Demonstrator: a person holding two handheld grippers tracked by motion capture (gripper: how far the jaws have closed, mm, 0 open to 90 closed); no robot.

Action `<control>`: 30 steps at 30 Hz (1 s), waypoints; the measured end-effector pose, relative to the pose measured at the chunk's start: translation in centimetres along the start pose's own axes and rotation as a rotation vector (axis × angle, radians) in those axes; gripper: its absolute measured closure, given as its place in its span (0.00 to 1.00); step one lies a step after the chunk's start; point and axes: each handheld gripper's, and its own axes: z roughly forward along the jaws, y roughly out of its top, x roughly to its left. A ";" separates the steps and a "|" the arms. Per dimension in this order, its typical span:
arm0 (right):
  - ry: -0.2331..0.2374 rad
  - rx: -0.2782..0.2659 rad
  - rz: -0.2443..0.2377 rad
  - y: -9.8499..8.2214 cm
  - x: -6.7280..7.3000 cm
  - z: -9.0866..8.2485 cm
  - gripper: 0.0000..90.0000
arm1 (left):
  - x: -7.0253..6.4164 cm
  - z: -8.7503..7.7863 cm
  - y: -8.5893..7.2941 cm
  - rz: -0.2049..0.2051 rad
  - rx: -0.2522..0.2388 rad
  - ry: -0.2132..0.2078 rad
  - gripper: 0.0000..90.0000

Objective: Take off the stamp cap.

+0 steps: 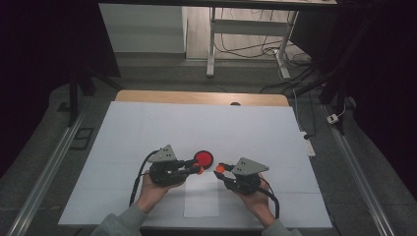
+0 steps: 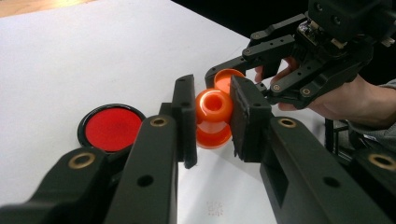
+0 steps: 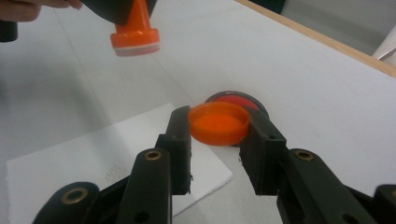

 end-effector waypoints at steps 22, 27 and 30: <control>-0.045 0.014 0.056 -1.8 -1.4 -2.4 0.72 | 0.8 -0.6 -0.2 -0.011 -0.011 0.041 0.81; -0.058 0.011 0.067 -2.5 -1.8 -3.3 0.72 | 1.0 -0.8 -0.2 -0.008 -0.011 0.057 0.81; -0.061 0.010 0.078 -2.9 -1.9 -3.9 0.72 | 1.0 -0.8 -0.3 -0.002 -0.006 0.070 0.81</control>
